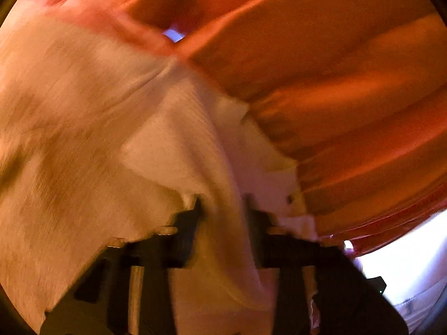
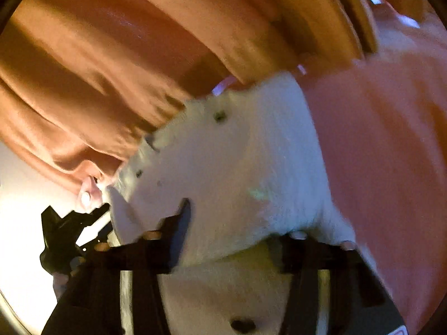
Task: Fold small clothes
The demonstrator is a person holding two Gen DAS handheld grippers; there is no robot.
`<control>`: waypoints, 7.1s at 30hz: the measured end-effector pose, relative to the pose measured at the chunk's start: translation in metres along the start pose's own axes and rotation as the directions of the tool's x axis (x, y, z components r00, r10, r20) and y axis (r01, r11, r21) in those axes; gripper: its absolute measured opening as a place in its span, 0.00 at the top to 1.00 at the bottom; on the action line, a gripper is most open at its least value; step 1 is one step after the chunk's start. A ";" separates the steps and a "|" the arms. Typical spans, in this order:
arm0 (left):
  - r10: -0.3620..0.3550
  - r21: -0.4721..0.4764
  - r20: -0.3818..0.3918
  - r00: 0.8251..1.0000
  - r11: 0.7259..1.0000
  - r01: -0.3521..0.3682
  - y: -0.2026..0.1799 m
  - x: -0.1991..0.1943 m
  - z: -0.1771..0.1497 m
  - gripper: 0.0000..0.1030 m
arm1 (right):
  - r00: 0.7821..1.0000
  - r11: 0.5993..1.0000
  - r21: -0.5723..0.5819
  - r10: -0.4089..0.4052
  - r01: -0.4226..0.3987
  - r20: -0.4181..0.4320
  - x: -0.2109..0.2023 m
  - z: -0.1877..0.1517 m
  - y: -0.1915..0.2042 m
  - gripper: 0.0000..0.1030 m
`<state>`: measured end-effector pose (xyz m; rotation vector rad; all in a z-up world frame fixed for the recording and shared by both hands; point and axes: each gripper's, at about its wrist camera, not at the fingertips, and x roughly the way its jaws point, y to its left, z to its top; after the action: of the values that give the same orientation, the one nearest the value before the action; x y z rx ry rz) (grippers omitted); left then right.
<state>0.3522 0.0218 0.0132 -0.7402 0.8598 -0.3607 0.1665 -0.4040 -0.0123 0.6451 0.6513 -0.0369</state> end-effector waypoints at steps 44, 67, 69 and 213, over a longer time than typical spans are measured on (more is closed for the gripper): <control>0.181 -0.016 0.005 0.983 0.983 -0.181 0.026 -0.038 -0.030 0.96 | 0.969 0.969 -0.047 -0.240 0.243 0.059 -0.019 -0.021 0.015 0.44; -0.088 0.205 0.093 0.992 0.976 0.068 -0.042 -0.051 0.043 0.87 | 0.933 0.928 -0.140 -0.325 0.347 0.158 -0.009 0.039 0.001 0.34; -0.075 0.237 0.113 0.991 0.970 0.047 -0.047 -0.054 0.046 0.87 | 0.932 0.922 -0.140 -0.350 0.360 0.090 0.013 0.051 -0.012 0.33; 0.198 -0.179 0.148 0.969 0.969 -0.170 0.095 -0.073 -0.025 0.23 | 0.998 0.993 0.115 0.017 -0.010 -0.066 0.003 0.014 0.020 0.39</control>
<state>0.2881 0.1185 -0.0252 -0.8235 0.8002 -0.0605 0.1812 -0.3954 0.0062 0.7638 0.7131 -0.0403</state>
